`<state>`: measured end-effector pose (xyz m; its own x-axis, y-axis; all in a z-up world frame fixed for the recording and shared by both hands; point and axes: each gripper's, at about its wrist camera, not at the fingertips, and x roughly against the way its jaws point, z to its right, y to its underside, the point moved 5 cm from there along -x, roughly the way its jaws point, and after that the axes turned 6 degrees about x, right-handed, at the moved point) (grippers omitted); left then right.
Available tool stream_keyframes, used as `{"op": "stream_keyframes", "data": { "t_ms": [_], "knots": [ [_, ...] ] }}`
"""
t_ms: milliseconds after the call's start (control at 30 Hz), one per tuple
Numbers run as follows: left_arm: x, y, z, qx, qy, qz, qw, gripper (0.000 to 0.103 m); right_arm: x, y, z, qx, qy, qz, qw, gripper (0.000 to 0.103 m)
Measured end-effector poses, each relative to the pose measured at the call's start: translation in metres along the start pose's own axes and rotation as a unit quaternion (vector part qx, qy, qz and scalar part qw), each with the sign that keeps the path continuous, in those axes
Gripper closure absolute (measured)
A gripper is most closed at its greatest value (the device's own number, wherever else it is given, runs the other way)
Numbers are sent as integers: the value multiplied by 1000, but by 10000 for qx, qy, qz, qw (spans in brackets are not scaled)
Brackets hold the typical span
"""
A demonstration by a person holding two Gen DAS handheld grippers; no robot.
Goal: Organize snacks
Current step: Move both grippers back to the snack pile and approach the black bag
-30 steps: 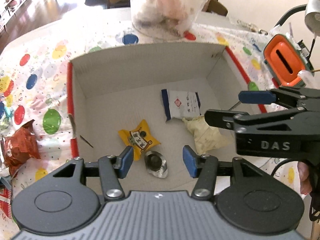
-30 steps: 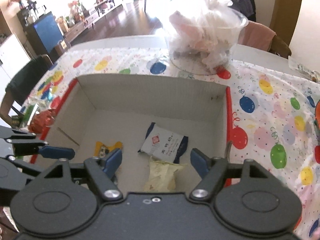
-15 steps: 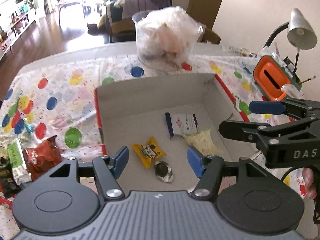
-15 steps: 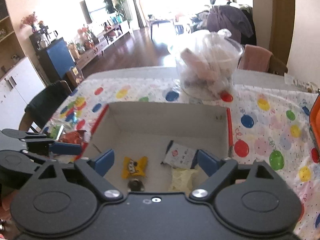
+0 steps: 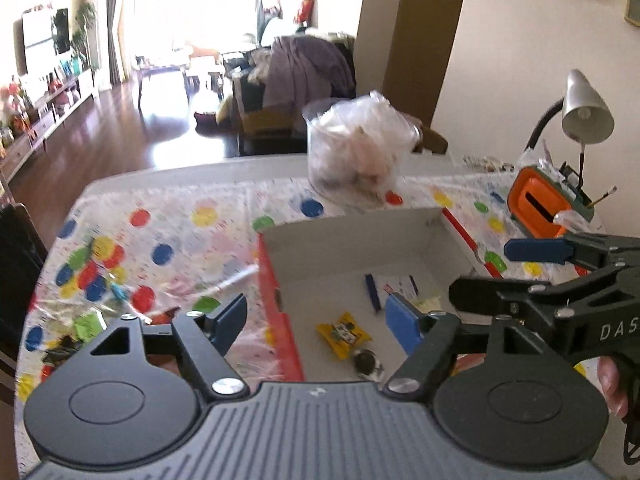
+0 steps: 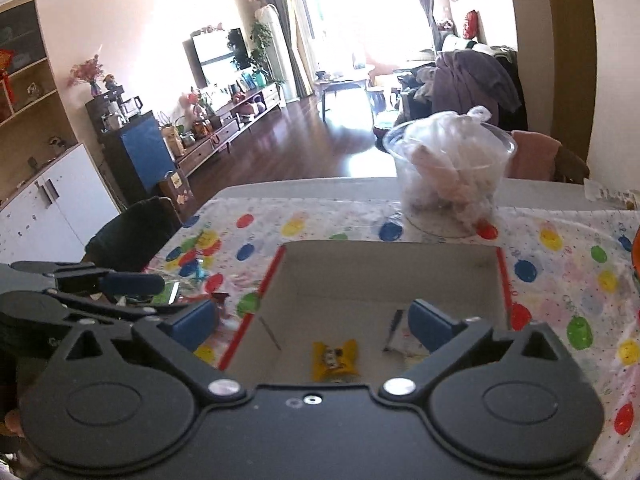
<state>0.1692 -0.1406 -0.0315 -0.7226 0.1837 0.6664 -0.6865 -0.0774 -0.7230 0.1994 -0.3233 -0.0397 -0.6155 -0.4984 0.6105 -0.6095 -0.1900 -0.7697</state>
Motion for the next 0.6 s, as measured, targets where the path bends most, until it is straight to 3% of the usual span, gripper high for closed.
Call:
{"op": "stream_keyframes", "data": {
  "t_ms": [300,500,600],
  "knots": [
    [32,8,-56,21,-185,350,9992,17,-17,-3,-56,13,-254,37,9997,0],
    [42,19,-107,176,-307,321,9989,17,-37,5,-94,-37,-375,-136,9992,0],
    [46,24,-132,211,-384,297,9986,17,-44,9,-114,28,-240,-72,9997,0]
  ]
}}
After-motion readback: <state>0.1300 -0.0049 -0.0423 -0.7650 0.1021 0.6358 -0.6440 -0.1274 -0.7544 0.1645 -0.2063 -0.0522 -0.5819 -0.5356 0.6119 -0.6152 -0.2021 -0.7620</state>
